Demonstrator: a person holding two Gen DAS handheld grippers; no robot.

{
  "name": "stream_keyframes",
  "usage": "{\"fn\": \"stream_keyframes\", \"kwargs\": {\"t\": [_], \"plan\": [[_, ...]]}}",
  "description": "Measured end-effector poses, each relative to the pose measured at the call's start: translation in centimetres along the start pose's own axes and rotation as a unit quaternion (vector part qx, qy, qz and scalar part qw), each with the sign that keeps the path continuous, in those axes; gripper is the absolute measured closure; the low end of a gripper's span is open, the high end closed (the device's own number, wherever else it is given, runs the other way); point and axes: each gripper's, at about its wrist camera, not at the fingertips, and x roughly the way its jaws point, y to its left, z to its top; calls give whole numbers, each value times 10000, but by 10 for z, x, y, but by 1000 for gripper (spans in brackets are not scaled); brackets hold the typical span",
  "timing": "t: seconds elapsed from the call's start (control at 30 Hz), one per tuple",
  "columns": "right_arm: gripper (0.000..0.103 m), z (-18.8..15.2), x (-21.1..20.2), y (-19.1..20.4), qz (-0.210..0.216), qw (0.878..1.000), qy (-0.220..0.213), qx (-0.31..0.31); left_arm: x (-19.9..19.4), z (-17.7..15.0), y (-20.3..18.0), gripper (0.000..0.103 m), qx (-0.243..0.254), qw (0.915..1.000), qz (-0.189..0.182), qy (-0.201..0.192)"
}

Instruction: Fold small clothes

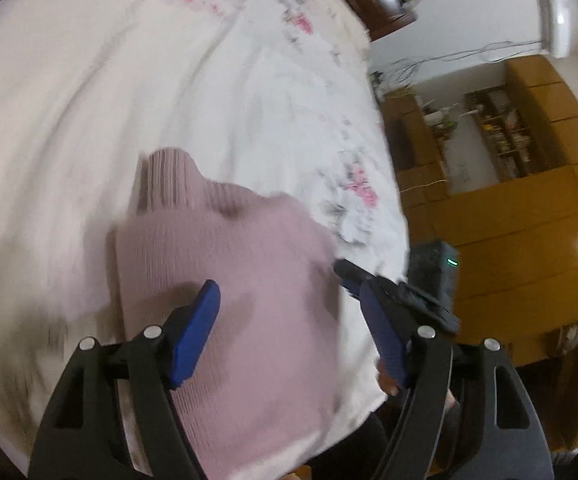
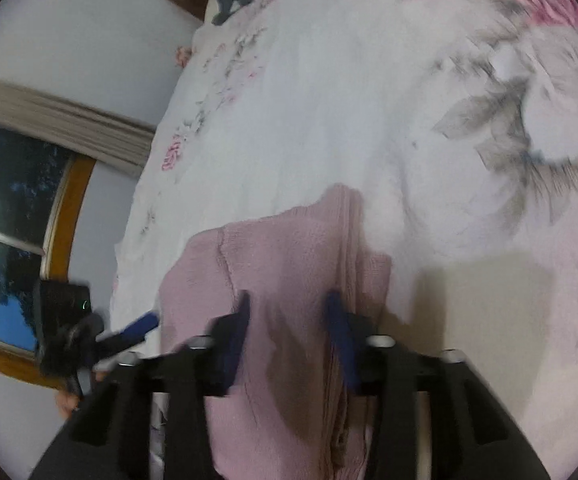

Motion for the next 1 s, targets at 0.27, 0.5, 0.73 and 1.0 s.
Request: {"fn": "stream_keyframes", "kwargs": {"t": [0.27, 0.5, 0.73, 1.0], "plan": [[76, 1, 11, -33, -265, 9993, -9, 252, -3, 6, 45, 65, -539, 9984, -9, -164], [72, -26, -28, 17, -27, 9982, -57, -593, -25, -27, 11, 45, 28, 9998, -80, -175], [85, -45, -18, 5, -1161, 9884, 256, -940, -21, -38, 1, 45, 34, 9993, 352, -100], [92, -113, -14, 33, -1434, 9658, 675, -2051, -18, -77, 6, 42, 412, 9962, 765, 44]]}}
